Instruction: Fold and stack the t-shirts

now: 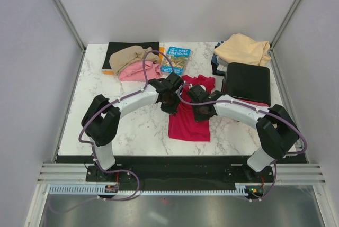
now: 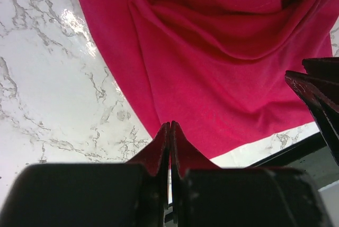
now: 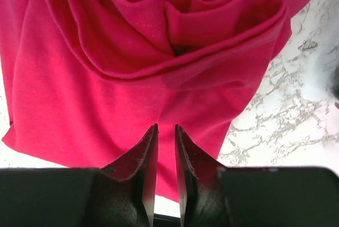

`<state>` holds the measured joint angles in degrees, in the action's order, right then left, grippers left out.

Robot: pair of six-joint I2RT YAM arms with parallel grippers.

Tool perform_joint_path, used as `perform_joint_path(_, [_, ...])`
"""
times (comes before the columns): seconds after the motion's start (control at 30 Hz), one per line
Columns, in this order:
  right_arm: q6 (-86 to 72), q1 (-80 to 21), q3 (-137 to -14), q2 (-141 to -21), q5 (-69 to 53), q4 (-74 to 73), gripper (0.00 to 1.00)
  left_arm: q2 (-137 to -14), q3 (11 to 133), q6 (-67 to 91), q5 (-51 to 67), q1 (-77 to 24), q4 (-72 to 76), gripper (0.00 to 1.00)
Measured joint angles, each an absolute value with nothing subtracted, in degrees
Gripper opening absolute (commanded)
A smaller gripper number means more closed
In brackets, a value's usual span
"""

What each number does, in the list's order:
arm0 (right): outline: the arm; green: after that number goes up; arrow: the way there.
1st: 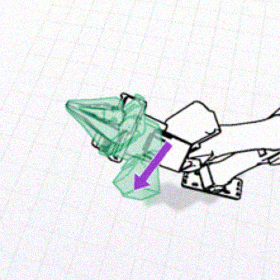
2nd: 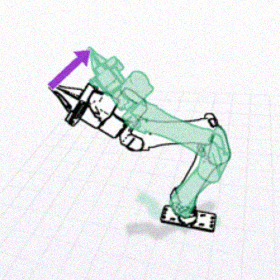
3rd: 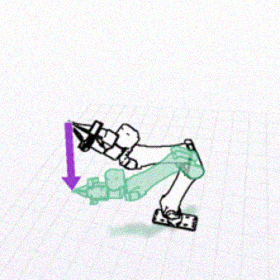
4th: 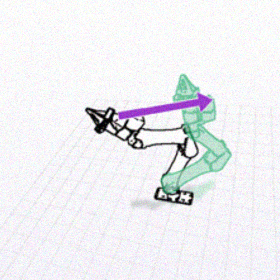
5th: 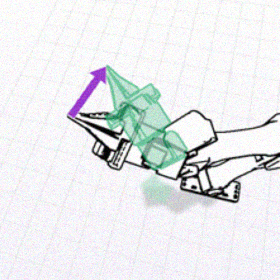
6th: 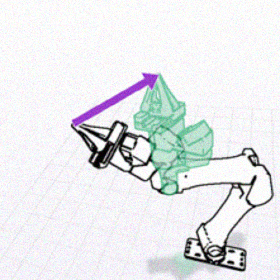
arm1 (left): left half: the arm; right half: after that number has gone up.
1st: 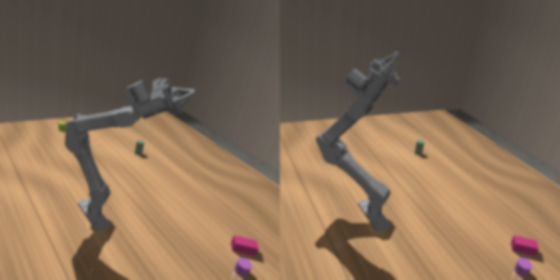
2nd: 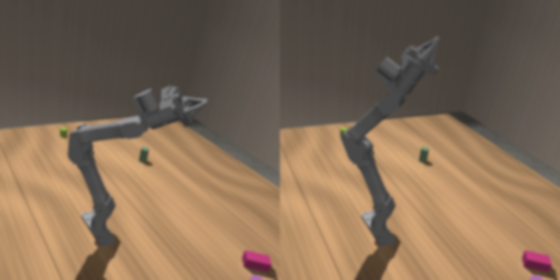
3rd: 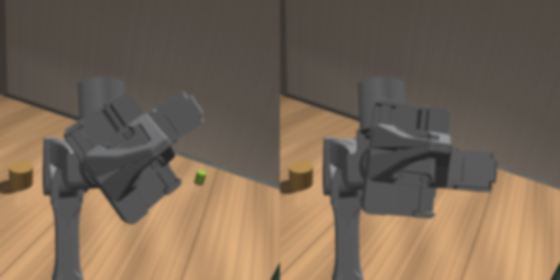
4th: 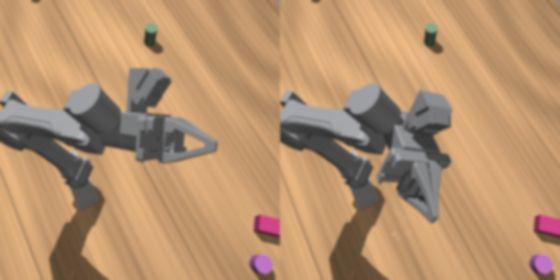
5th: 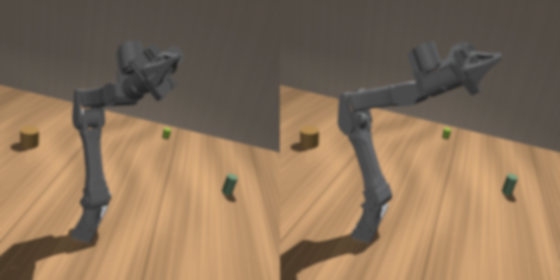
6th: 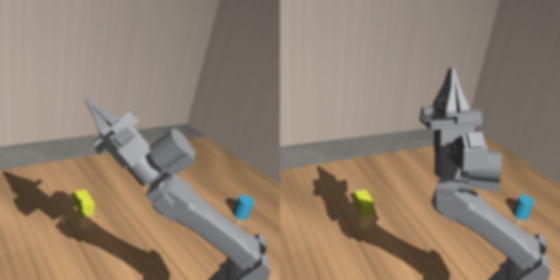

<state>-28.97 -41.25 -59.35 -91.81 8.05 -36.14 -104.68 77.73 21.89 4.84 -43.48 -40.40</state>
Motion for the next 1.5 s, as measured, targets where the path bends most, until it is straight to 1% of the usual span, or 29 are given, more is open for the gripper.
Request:
perform_joint_path(0.4, [-24.4, -37.0, -61.6, -95.3, 9.1, -35.6, 0.26, -108.0, 78.5, 20.0, 6.6, -43.6, -38.5, 0.02])
perform_joint_path(0.57, [-23.2, -35.8, -61.8, -98.1, 9.1, -34.9, 0.23, -110.8, 79.2, 19.4, 6.8, -43.6, -37.8, 0.02])
perform_joint_path(0.63, [-23.1, -35.6, -61.8, -99.4, 9.2, -34.2, 0.2, -111.8, 79.3, 19.2, 7.2, -43.5, -37.5, 0.02])
perform_joint_path(0.77, [-23.1, -34.8, -62.4, -100.8, 9.3, -33.8, 0.17, -114.1, 79.6, 19.1, 7.6, -43.5, -36.6, 0.02])
perform_joint_path(1.03, [-22.2, -33.7, -62.7, -101.1, 10.7, -32.8, 0.14, -113.3, 77.6, 19.1, 7.6, -43.5, -33.7, 0.02])
perform_joint_path(1.23, [-22.3, -32.8, -62.7, -101.1, 11.6, -31.2, 0.14, -110.8, 73.5, 19.4, 7.2, -43.5, -29.7, 0.02])
perform_joint_path(1.5, [-22.5, -32.4, -62.5, -101.3, 11.5, -29.8, 0.14, -108.7, 70.5, 20.5, 5.5, -43.9, -27.9, 0.02])
